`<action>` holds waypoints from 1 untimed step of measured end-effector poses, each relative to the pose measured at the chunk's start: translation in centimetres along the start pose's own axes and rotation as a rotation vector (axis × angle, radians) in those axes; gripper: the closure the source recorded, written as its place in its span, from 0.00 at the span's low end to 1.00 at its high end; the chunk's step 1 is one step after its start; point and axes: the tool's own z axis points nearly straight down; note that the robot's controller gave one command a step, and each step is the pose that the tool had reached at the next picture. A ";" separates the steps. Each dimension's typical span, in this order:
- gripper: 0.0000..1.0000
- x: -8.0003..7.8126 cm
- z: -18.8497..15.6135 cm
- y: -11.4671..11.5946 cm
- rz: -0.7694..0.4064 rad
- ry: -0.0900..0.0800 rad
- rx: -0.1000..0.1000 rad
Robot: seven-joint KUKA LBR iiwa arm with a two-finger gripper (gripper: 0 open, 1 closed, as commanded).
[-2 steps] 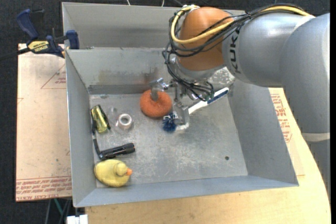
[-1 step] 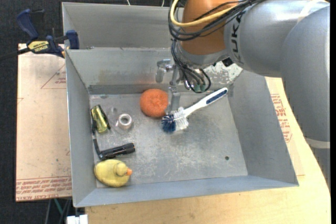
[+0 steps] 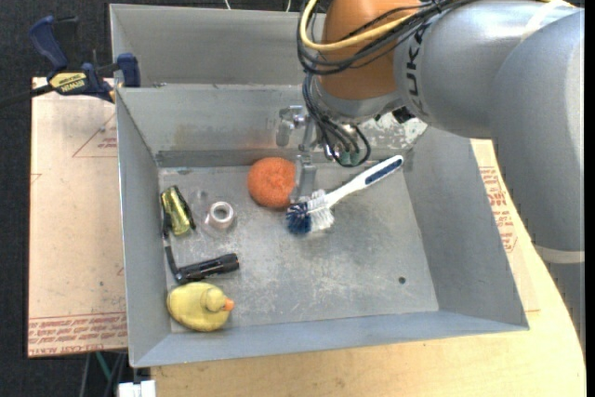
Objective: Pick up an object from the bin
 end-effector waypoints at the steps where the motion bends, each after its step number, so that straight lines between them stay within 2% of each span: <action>1: 0.00 2.1 4.4 0.9 -0.217 -0.001 -0.002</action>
Offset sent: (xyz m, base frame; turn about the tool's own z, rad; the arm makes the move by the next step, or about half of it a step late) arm -0.0097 0.0041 -0.0742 -0.3314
